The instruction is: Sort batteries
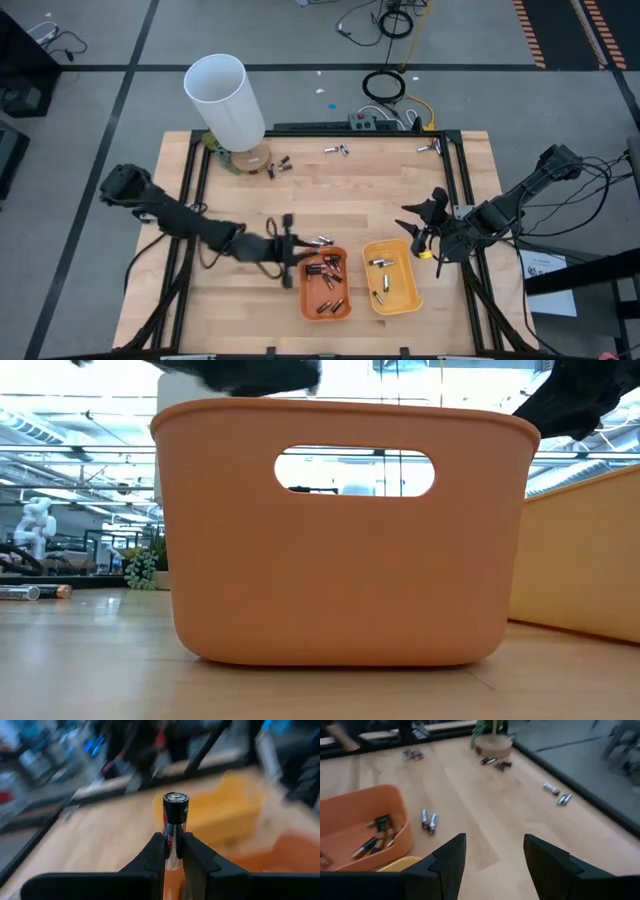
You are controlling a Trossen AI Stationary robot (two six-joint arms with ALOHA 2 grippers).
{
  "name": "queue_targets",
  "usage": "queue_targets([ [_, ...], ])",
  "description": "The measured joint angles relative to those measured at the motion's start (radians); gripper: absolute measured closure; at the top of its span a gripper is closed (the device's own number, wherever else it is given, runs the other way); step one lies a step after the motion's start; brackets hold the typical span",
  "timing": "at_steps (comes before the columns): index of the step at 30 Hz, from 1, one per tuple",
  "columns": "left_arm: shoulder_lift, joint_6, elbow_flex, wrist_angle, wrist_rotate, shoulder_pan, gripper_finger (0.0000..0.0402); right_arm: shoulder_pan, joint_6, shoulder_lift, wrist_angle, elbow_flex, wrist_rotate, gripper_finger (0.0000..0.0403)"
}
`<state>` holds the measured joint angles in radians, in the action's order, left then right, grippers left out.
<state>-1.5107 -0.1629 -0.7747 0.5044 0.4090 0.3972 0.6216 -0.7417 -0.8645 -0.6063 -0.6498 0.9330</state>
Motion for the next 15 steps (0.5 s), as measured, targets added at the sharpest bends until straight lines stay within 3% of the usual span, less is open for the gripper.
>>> queue_targets([
  [3,-0.101,-0.004,-0.001,0.265,-0.176,-0.078,0.0353,0.0,0.002,0.0,-0.003,0.0,0.071,0.0211],
  [6,-0.228,-0.005,-0.04,0.405,-0.282,-0.137,0.0353,-0.001,0.002,0.0,-0.013,0.0,0.137,0.0211],
  [15,-0.545,-0.004,-0.334,0.417,-0.486,-0.243,0.0353,-0.014,0.039,0.0,-0.016,0.0,0.346,0.0211],
])
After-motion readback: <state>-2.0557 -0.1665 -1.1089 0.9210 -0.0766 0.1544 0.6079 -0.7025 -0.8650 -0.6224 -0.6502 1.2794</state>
